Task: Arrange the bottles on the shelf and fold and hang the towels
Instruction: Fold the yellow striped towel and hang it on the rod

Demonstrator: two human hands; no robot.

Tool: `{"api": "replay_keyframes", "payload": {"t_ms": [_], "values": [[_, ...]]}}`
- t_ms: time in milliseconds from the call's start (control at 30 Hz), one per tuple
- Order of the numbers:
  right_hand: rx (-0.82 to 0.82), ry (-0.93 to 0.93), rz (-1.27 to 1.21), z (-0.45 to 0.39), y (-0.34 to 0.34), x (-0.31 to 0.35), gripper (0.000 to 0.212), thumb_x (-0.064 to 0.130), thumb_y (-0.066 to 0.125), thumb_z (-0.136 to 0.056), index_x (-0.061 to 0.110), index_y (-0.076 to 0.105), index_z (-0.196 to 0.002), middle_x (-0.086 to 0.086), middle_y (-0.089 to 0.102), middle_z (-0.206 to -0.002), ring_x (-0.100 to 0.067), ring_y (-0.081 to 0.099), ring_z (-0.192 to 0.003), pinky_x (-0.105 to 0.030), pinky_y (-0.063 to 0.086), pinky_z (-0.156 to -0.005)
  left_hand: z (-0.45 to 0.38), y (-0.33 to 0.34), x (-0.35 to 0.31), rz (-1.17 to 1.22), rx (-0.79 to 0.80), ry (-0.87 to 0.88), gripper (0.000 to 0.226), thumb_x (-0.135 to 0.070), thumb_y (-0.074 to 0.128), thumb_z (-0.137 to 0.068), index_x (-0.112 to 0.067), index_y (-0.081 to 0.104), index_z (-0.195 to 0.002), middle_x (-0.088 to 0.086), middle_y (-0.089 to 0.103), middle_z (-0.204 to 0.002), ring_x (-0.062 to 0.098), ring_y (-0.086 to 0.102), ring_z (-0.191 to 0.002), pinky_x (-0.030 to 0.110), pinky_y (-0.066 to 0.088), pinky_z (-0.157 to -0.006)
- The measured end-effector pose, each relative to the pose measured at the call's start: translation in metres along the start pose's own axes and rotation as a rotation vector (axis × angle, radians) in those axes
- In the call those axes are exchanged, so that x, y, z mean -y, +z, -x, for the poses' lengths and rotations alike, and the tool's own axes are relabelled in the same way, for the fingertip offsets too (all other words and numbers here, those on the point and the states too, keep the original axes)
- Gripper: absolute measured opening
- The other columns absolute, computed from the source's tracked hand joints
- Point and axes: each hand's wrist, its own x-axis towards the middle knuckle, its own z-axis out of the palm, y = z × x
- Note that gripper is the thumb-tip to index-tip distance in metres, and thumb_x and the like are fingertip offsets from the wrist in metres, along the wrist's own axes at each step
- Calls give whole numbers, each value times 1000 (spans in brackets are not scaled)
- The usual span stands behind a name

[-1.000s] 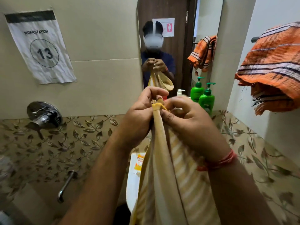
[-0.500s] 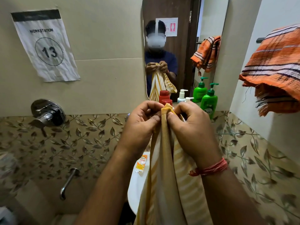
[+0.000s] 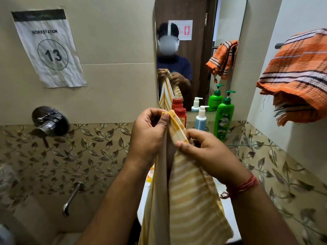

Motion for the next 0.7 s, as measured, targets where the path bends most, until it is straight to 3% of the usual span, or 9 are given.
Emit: {"api": "replay_keyframes", "payload": {"t_ms": [67, 167, 333, 433, 533, 633, 700], "values": [[148, 75, -125, 10, -3, -9, 17, 23, 62, -96, 14, 69, -108, -5, 73, -100, -21, 71, -95, -39, 59, -85, -4, -3, -5, -26, -16, 20, 4, -17, 64, -96, -20, 65, -93, -10, 71, -80, 3, 68, -78, 22, 55, -71], [236, 155, -115, 19, -1, -27, 19, 25, 62, -96, 17, 69, -111, 0, 74, -106, -16, 71, -100, -36, 57, -90, -10, -4, -15, -98, -34, 83, 6, -18, 64, -96, -24, 63, -94, -7, 69, -89, 4, 68, -84, 22, 56, -77], [259, 266, 92, 32, -5, -59, 16, 36, 60, -97, 25, 71, -96, 14, 71, -94, -10, 67, -89, -28, 55, -82, -18, -9, -23, -100, -147, 122, 7, -18, 65, -97, -25, 62, -94, -4, 68, -91, 9, 67, -87, 24, 57, -77], [287, 359, 202, 41, -12, -78, 18, 32, 59, -97, 21, 73, -90, 7, 72, -90, -17, 69, -87, -31, 55, -79, -27, -21, -22, -94, -262, 157, 9, -18, 67, -96, -25, 63, -92, -4, 68, -89, 8, 66, -84, 22, 55, -76], [304, 414, 336, 48, -25, -96, 21, 34, 60, -95, 24, 73, -82, 9, 74, -83, -11, 68, -84, -30, 51, -82, -33, -33, -25, -75, -373, 201, 11, -16, 68, -95, -25, 62, -90, -4, 68, -88, 6, 64, -80, 20, 52, -75], [230, 428, 390, 54, -39, -102, 32, 51, 60, -91, 23, 73, -80, 2, 74, -85, -14, 65, -79, -36, 50, -77, -31, -41, -28, -86, -415, 215, 10, -16, 67, -95, -24, 62, -91, -5, 67, -88, 4, 64, -78, 18, 52, -73], [157, 396, 394, 58, -50, -92, 33, 54, 59, -91, 26, 74, -82, 8, 74, -84, -8, 67, -79, -32, 51, -75, -30, -48, -28, -84, -448, 215, 9, -16, 68, -95, -23, 62, -92, -5, 67, -87, 4, 64, -78, 19, 52, -73]]}}
